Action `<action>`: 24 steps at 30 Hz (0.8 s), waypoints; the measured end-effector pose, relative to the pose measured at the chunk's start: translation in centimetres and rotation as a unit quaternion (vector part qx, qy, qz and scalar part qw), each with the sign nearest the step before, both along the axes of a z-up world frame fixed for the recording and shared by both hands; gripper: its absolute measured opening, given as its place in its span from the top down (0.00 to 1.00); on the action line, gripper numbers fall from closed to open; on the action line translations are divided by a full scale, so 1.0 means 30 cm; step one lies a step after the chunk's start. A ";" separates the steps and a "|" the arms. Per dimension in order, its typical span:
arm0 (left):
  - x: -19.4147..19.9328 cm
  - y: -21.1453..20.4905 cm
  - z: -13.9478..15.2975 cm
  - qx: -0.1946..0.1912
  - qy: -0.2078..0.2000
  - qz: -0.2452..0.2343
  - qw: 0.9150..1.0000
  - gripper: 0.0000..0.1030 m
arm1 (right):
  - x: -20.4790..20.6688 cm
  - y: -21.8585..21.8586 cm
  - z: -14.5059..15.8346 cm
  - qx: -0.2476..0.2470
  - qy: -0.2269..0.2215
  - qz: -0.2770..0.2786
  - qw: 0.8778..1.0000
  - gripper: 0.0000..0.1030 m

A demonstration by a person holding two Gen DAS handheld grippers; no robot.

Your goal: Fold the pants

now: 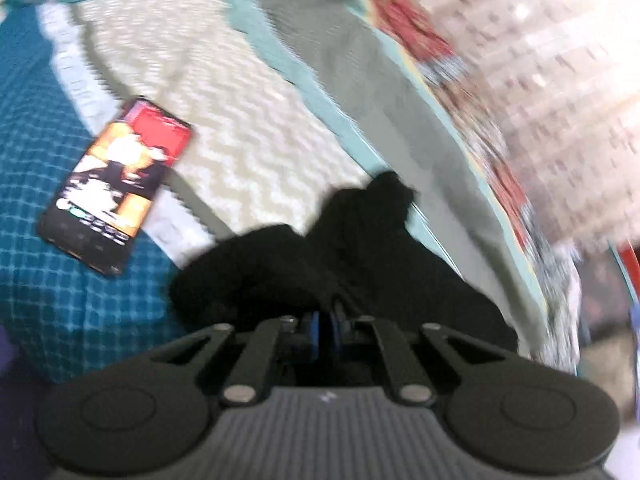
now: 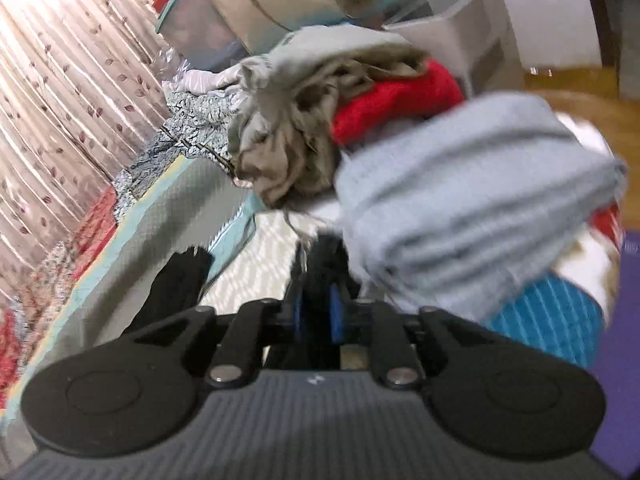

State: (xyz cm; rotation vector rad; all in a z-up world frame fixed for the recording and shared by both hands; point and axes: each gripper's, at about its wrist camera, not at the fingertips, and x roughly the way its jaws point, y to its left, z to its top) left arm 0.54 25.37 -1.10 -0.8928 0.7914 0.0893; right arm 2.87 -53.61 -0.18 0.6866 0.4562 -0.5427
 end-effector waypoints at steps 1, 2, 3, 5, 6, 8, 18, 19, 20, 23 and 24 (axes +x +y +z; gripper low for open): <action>0.008 0.014 -0.021 -0.012 0.017 0.013 1.000 0.95 | 0.038 -0.004 -0.011 -0.007 0.017 0.016 1.000 0.47; 0.013 0.019 -0.042 -0.031 0.025 0.017 0.999 0.95 | 0.049 -0.006 -0.023 -0.012 0.031 0.014 0.999 0.48; 0.013 0.021 -0.054 -0.044 0.026 0.014 0.999 0.94 | 0.034 -0.007 -0.034 -0.011 0.038 0.004 0.999 0.48; 0.012 0.008 -0.062 -0.026 0.030 0.000 0.999 0.93 | -0.034 -0.020 -0.056 0.016 0.011 0.000 1.000 0.48; 0.011 0.004 -0.068 -0.017 0.035 -0.005 0.999 0.93 | -0.063 -0.018 -0.066 0.029 0.002 0.000 1.000 0.48; 0.017 0.011 -0.085 -0.022 0.045 -0.008 0.999 0.93 | -0.119 -0.017 -0.093 0.048 0.003 0.005 0.999 0.48; 0.014 0.016 -0.088 -0.034 0.045 -0.002 0.998 0.93 | -0.055 0.033 -0.163 0.079 0.036 0.023 0.996 0.48; 0.014 0.016 -0.089 -0.034 0.046 -0.001 0.998 0.93 | -0.046 0.027 -0.181 0.091 0.042 0.013 0.995 0.47; 0.015 0.018 -0.091 -0.034 0.047 -0.001 0.998 0.93 | -0.031 0.016 -0.209 0.112 0.045 0.004 0.993 0.47; 0.020 0.015 -0.087 -0.031 0.047 -0.002 0.998 0.93 | -0.016 0.025 -0.226 0.117 0.035 -0.003 0.992 0.79; 0.022 0.014 -0.082 -0.030 0.045 -0.004 0.999 0.93 | -0.010 0.030 -0.218 0.119 0.038 0.007 0.992 0.88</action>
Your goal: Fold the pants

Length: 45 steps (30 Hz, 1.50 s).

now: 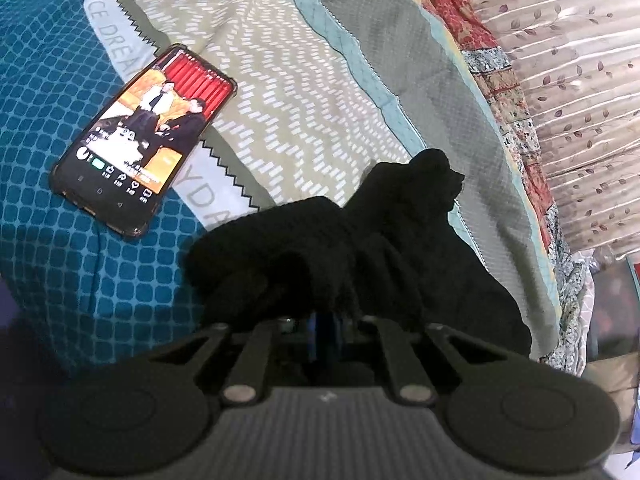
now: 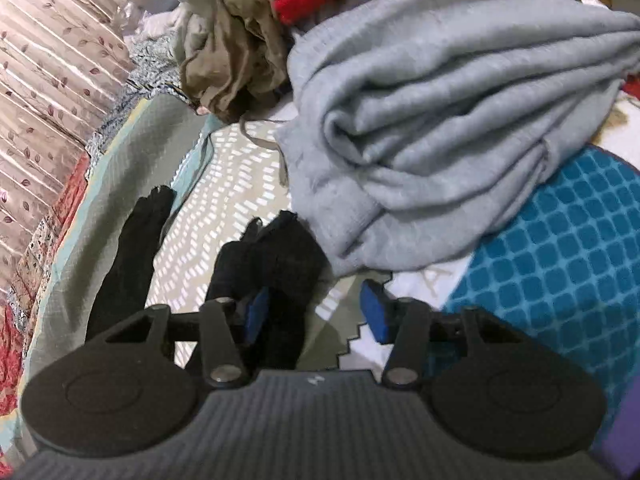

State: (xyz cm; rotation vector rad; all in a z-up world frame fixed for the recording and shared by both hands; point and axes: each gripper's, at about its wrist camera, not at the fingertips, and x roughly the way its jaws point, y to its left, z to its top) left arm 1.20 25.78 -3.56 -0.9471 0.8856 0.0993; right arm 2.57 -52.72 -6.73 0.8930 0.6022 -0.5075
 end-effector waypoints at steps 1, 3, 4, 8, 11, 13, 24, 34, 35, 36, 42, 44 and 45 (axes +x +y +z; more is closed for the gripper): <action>0.002 0.000 0.008 0.002 -0.004 -0.003 1.000 0.93 | -0.003 0.004 0.011 0.005 -0.001 -0.002 1.000 0.87; 0.006 0.003 0.025 0.005 -0.013 -0.006 1.000 0.93 | -0.019 0.017 0.053 -0.001 -0.026 -0.001 1.000 0.88; 0.007 0.005 0.033 0.006 -0.017 -0.006 1.000 0.93 | -0.027 0.021 0.077 -0.007 -0.037 0.000 0.999 0.88; 0.014 0.013 0.050 0.004 -0.026 -0.004 1.000 0.93 | -0.070 0.014 0.149 -0.024 -0.059 -0.011 0.998 0.89; 0.018 0.014 0.044 0.000 -0.024 -0.002 1.000 0.93 | -0.110 0.015 0.173 -0.040 -0.066 -0.032 0.997 0.89; 0.020 0.013 0.034 -0.002 -0.021 -0.002 1.000 0.93 | -0.125 0.023 0.164 -0.042 -0.058 -0.044 0.996 0.88; 0.037 0.003 0.008 0.001 -0.009 -0.014 1.000 0.92 | -0.117 0.032 -0.002 0.014 -0.019 -0.027 0.999 0.53; 0.121 0.004 0.159 0.017 -0.061 -0.023 0.998 0.95 | -0.037 0.069 0.202 -0.046 -0.091 0.007 0.995 0.98; 0.144 0.001 0.186 0.017 -0.069 -0.025 0.997 0.95 | -0.017 0.064 0.252 -0.059 -0.102 0.006 0.993 0.98; 0.171 -0.003 0.216 0.015 -0.077 -0.028 0.997 0.95 | 0.002 0.056 0.291 -0.066 -0.110 0.005 0.992 0.98; 0.301 -0.062 0.395 0.018 -0.144 -0.049 0.988 0.95 | 0.142 -0.031 0.522 -0.076 -0.133 0.012 0.988 0.97; 0.312 -0.083 0.395 0.021 -0.143 -0.055 0.988 0.95 | 0.139 -0.042 0.515 -0.051 -0.129 0.031 0.990 0.92; 0.316 -0.092 0.382 0.023 -0.136 -0.059 0.989 0.95 | 0.135 -0.040 0.492 -0.044 -0.120 0.041 0.991 0.92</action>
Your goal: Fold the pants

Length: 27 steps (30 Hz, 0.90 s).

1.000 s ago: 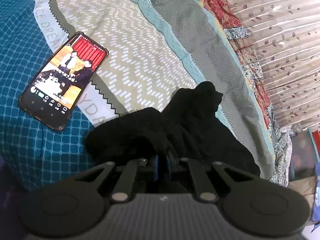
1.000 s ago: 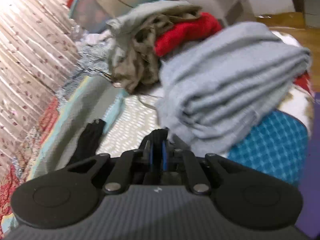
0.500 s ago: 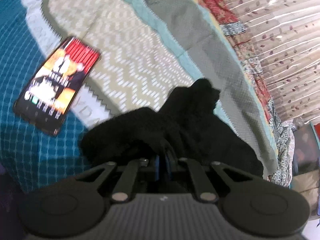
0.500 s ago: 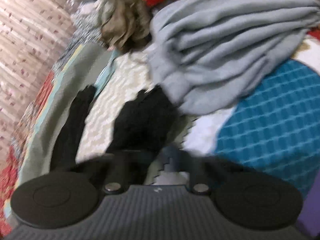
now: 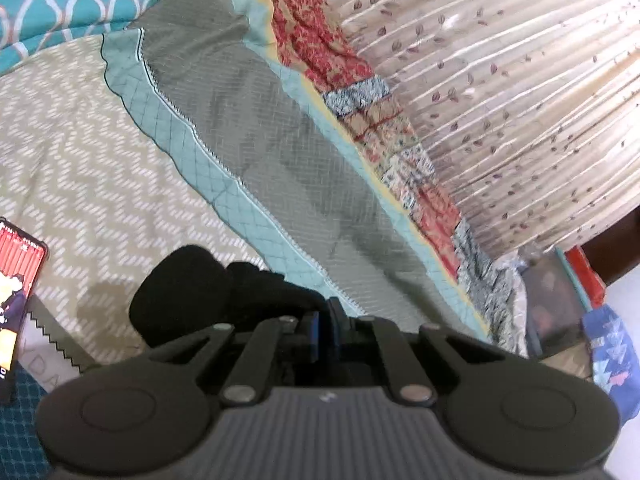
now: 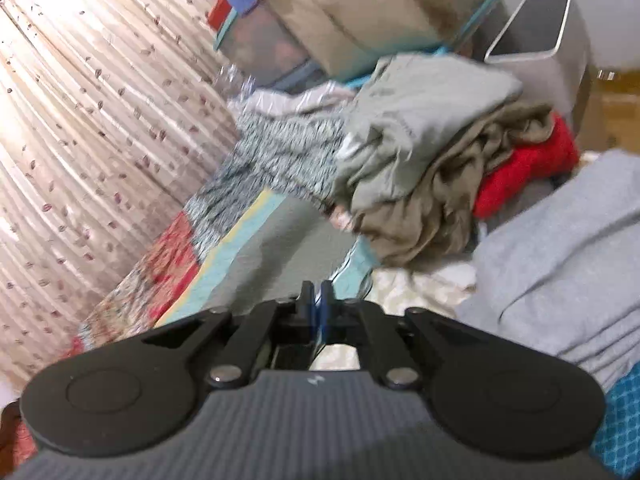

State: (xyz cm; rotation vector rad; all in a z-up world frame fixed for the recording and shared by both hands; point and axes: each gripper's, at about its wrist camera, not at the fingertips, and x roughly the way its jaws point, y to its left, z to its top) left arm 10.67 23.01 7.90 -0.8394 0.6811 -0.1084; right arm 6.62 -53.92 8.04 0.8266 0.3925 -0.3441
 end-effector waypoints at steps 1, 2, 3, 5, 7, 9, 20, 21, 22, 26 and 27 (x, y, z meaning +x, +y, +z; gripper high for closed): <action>-0.001 -0.004 -0.019 -0.001 0.008 -0.001 1.000 0.95 | -0.017 0.002 -0.034 0.008 0.014 0.008 1.000 0.89; -0.003 -0.004 -0.043 -0.007 0.018 -0.001 1.000 0.95 | -0.031 0.009 -0.071 0.019 0.027 0.013 0.999 0.88; -0.007 0.001 -0.066 -0.014 0.027 0.000 1.000 0.95 | -0.057 0.015 -0.118 0.032 0.037 0.018 0.999 0.88; -0.019 0.021 -0.106 -0.025 0.041 0.003 0.999 0.95 | -0.111 0.026 -0.208 0.051 0.053 0.027 0.997 0.84; -0.031 0.044 -0.124 -0.029 0.047 0.011 0.998 0.95 | -0.165 0.031 -0.302 0.068 0.065 0.032 0.995 0.66; -0.044 0.073 -0.131 -0.035 0.049 0.020 0.998 0.95 | -0.202 0.033 -0.370 0.081 0.067 0.028 0.994 0.50; -0.049 0.089 -0.112 -0.033 0.050 0.027 0.998 0.95 | -0.155 0.068 -0.388 0.078 0.060 0.032 0.995 0.94; -0.044 0.088 -0.107 -0.032 0.049 0.026 0.998 0.95 | -0.150 0.077 -0.362 0.071 0.048 0.036 0.996 0.94; -0.039 0.088 -0.104 -0.032 0.048 0.026 0.998 0.95 | -0.145 0.080 -0.333 0.066 0.037 0.036 0.996 0.94; -0.011 0.087 -0.078 -0.035 0.042 0.024 0.998 0.95 | -0.108 0.071 -0.227 0.057 0.011 0.031 0.998 0.94; 0.003 0.089 -0.064 -0.036 0.040 0.023 0.998 0.95 | -0.085 0.069 -0.199 0.050 0.010 0.028 0.998 0.94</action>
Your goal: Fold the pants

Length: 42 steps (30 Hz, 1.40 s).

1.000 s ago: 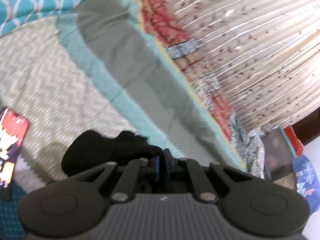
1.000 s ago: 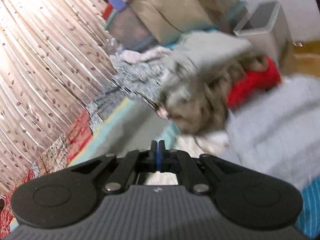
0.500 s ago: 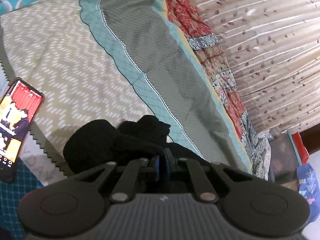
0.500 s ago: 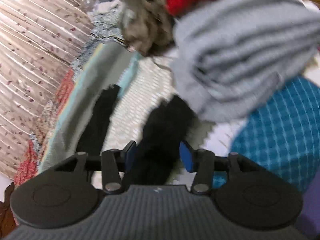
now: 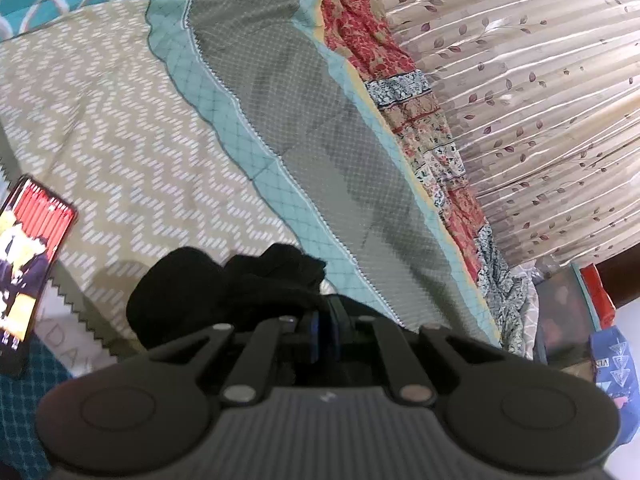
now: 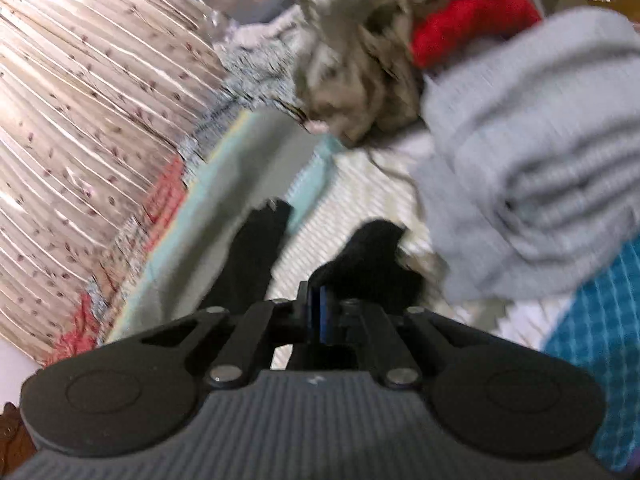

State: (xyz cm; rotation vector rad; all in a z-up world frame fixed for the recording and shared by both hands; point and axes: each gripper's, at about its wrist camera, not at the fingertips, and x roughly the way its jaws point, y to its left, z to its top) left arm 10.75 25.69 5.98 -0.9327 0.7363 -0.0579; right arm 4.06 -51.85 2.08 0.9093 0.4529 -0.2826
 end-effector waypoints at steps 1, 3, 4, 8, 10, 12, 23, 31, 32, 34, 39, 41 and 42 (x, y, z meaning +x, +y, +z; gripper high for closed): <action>0.013 0.003 0.017 -0.002 -0.004 0.000 1.000 0.95 | 0.026 -0.007 0.038 -0.007 -0.004 -0.004 1.000 0.94; 0.032 0.009 0.065 -0.006 -0.021 0.003 1.000 0.94 | 0.072 -0.017 0.108 -0.011 -0.019 -0.014 1.000 0.94; 0.037 0.009 0.095 -0.009 -0.033 0.003 0.999 0.95 | 0.089 -0.027 0.143 -0.008 -0.030 -0.020 0.999 0.94; 0.009 -0.008 0.200 -0.007 -0.086 -0.007 0.996 0.94 | 0.067 -0.063 0.281 -0.006 -0.096 -0.029 0.995 0.94; -0.023 -0.025 0.211 0.004 -0.096 -0.015 0.995 0.94 | 0.012 -0.059 0.322 -0.019 -0.121 -0.027 0.992 0.94; -0.063 -0.039 0.180 0.015 -0.086 -0.026 0.996 0.94 | -0.037 -0.057 0.319 -0.022 -0.125 -0.029 0.991 0.94; -0.417 -0.075 -0.417 -0.039 0.149 -0.043 0.987 0.94 | -0.505 -0.154 -0.271 0.059 0.078 -0.147 0.984 0.94; -0.471 -0.063 -0.411 -0.027 0.137 -0.054 0.989 0.66 | -0.561 -0.119 -0.236 0.015 0.102 -0.183 0.978 0.50; -0.483 -0.054 -0.374 -0.023 0.116 -0.062 0.991 0.64 | -0.574 -0.106 -0.213 -0.002 0.095 -0.192 0.977 0.50; -0.506 -0.030 -0.307 -0.014 0.071 -0.083 0.994 0.62 | -0.609 -0.090 -0.173 -0.041 0.085 -0.202 0.975 0.50; -0.469 0.056 -0.154 0.036 -0.011 -0.064 0.997 0.47 | -0.571 0.024 -0.068 -0.087 0.035 -0.160 0.983 0.50; -0.379 0.063 -0.115 0.068 -0.024 -0.049 0.996 0.41 | -0.498 0.081 -0.062 -0.079 0.022 -0.102 0.991 0.50; -0.315 0.045 -0.104 0.093 -0.035 -0.058 0.993 0.39 | -0.448 0.117 -0.069 -0.070 0.021 -0.065 0.995 0.50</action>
